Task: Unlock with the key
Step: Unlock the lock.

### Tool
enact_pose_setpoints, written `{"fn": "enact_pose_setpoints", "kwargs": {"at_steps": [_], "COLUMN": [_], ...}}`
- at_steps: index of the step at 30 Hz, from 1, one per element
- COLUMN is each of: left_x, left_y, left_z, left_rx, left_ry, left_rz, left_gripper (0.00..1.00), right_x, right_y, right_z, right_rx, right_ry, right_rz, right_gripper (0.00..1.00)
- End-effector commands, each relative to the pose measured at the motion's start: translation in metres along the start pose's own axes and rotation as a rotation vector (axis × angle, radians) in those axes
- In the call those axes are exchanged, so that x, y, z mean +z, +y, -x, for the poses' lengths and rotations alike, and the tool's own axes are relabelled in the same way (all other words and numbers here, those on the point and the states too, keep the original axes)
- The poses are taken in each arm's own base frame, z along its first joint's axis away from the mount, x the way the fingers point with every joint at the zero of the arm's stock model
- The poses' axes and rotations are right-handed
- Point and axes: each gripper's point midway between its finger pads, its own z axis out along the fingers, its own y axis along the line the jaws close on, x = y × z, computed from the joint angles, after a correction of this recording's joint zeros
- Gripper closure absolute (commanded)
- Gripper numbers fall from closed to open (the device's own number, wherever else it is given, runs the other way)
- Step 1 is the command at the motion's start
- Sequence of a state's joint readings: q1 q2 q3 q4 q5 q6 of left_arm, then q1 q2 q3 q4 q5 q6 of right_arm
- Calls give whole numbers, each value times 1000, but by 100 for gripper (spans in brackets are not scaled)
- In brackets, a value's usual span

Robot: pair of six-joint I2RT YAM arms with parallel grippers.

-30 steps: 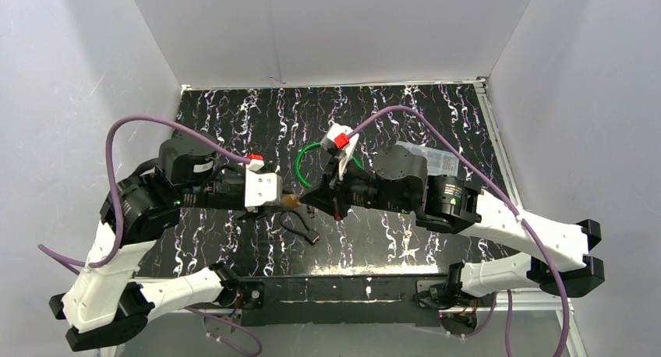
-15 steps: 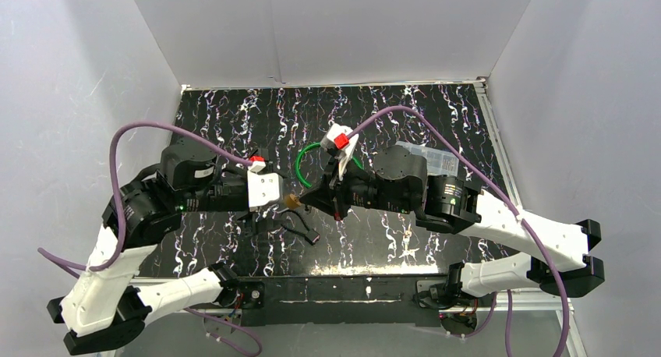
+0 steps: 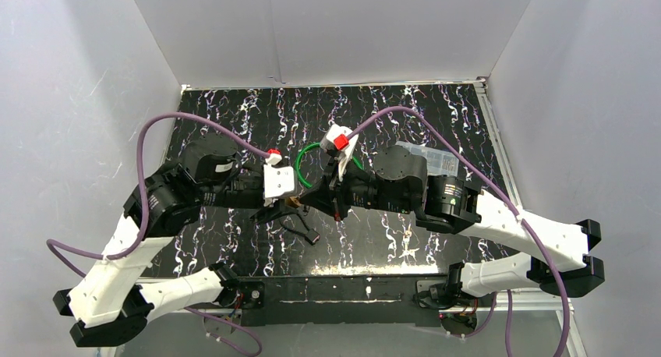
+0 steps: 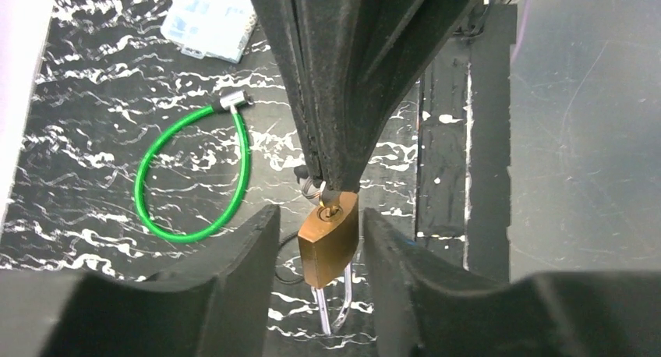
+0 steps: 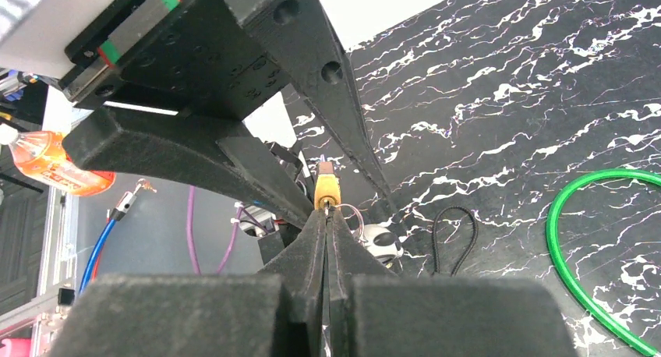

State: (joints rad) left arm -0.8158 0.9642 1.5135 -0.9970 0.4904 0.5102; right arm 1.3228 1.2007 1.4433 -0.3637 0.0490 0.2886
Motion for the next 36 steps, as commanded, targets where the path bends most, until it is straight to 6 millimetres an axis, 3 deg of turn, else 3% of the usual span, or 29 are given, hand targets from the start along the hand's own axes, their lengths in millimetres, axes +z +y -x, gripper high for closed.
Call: {"fn": "enact_pose_setpoints", "kwargs": {"at_steps": [1, 6, 11, 18, 24, 30, 36], "left_x": [-3, -5, -7, -11, -16, -22, -21], "left_y": [-5, -4, -1, 16, 46, 70, 79], "left_z": [7, 3, 4, 16, 33, 48, 46], "left_rx": [14, 31, 54, 128, 263, 372, 382], "left_ry": [-36, -28, -22, -32, -60, -89, -77], "left_rz": [-15, -3, 14, 76, 204, 329, 368], "left_gripper": [65, 85, 98, 100, 100, 100, 100], "right_x": [-13, -12, -10, -2, 13, 21, 20], "right_y": [17, 17, 15, 3, -19, -28, -17], "right_z": [43, 39, 33, 19, 7, 12, 22], "right_rx": [-11, -13, -14, 14, 81, 145, 161], "right_ry": [-137, -134, -123, -89, -64, -95, -106], "right_rz": [52, 49, 38, -30, -158, -229, -180], "right_gripper": [99, 99, 99, 99, 99, 99, 99]}}
